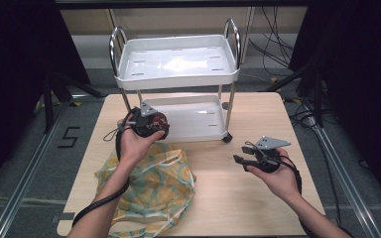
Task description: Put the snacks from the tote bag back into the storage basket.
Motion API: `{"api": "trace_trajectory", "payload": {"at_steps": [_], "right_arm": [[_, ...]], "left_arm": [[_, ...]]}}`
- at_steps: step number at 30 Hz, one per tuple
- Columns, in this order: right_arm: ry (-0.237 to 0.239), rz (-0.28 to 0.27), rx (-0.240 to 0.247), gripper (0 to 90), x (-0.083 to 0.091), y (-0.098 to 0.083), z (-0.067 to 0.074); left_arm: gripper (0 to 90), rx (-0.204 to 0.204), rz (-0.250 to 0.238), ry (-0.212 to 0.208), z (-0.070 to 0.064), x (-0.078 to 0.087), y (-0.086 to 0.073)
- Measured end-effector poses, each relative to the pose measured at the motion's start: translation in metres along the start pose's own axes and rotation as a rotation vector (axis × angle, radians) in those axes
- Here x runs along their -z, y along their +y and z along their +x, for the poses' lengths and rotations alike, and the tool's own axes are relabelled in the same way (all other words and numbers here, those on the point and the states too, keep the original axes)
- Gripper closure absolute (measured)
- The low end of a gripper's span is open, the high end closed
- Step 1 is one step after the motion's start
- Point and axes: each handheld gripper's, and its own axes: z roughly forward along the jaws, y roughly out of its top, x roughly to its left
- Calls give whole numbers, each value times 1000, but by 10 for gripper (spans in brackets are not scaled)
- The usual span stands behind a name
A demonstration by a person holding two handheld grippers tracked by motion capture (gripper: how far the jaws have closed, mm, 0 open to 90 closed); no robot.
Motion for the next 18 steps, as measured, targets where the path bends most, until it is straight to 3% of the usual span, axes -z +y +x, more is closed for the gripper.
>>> {"api": "trace_trajectory", "payload": {"at_steps": [4, 5, 10, 13, 18], "right_arm": [[0, 0, 0, 512, 0, 0, 0], [-1, 0, 1, 512, 0, 0, 0], [-1, -8, 3, 512, -2, -1, 0], [2, -2, -1, 512, -1, -1, 0], [5, 5, 9, 512, -1, 0, 0]], "left_arm": [[255, 5, 3, 1, 1, -2, 0], [255, 23, 3, 2, 0, -3, -1], [255, 1, 5, 15, 2, -5, 0], [255, 10, 7, -3, 3, -7, 1], [255, 13, 5, 12, 3, -8, 1]]}}
